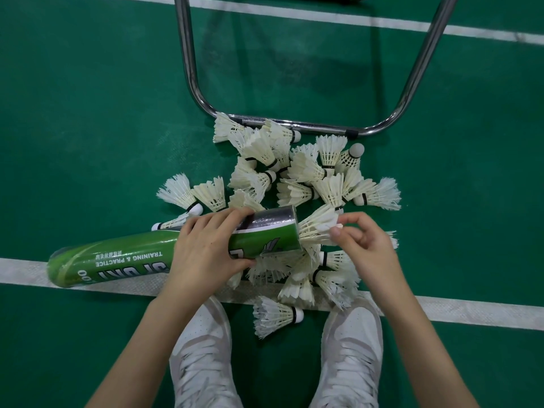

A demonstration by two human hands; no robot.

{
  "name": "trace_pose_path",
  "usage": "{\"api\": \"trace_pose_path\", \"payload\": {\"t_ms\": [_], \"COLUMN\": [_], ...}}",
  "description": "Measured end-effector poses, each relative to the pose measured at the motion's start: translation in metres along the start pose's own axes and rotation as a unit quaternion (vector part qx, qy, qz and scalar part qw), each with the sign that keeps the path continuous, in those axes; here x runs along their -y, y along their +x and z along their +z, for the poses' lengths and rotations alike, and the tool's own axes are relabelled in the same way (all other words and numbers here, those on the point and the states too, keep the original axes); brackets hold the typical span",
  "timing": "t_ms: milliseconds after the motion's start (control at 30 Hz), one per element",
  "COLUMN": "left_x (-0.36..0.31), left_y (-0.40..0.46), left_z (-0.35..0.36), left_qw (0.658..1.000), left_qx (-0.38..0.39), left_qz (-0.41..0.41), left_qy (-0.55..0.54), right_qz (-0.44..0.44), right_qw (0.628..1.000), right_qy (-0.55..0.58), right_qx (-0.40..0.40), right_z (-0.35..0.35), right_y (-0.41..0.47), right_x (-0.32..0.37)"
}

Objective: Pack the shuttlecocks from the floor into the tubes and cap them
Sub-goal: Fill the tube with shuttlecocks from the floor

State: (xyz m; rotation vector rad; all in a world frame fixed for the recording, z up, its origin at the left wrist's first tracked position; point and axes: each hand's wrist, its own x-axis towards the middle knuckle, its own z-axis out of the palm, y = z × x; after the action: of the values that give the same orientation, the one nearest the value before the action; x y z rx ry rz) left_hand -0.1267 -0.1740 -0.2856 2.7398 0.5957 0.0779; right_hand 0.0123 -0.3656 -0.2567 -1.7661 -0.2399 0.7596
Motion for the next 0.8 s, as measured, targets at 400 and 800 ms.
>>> {"api": "trace_pose_path", "payload": {"t_ms": [400, 800], "left_x": [-0.003, -0.003], "left_y": [-0.002, -0.003], "left_z": [0.0, -0.002], "left_qw": [1.0, 1.0], "left_qx": [0.009, 0.013], "left_qz": [0.0, 0.009], "left_qy": [-0.006, 0.008], "right_qz": [-0.022, -0.023], "right_qw": [0.999, 0.999], "right_qy": [0.0, -0.02], "right_qx": [0.039, 0.04], "right_z": [0.043, 0.045], "right_y": [-0.005, -0.006], "right_x": [-0.001, -0.004]}}
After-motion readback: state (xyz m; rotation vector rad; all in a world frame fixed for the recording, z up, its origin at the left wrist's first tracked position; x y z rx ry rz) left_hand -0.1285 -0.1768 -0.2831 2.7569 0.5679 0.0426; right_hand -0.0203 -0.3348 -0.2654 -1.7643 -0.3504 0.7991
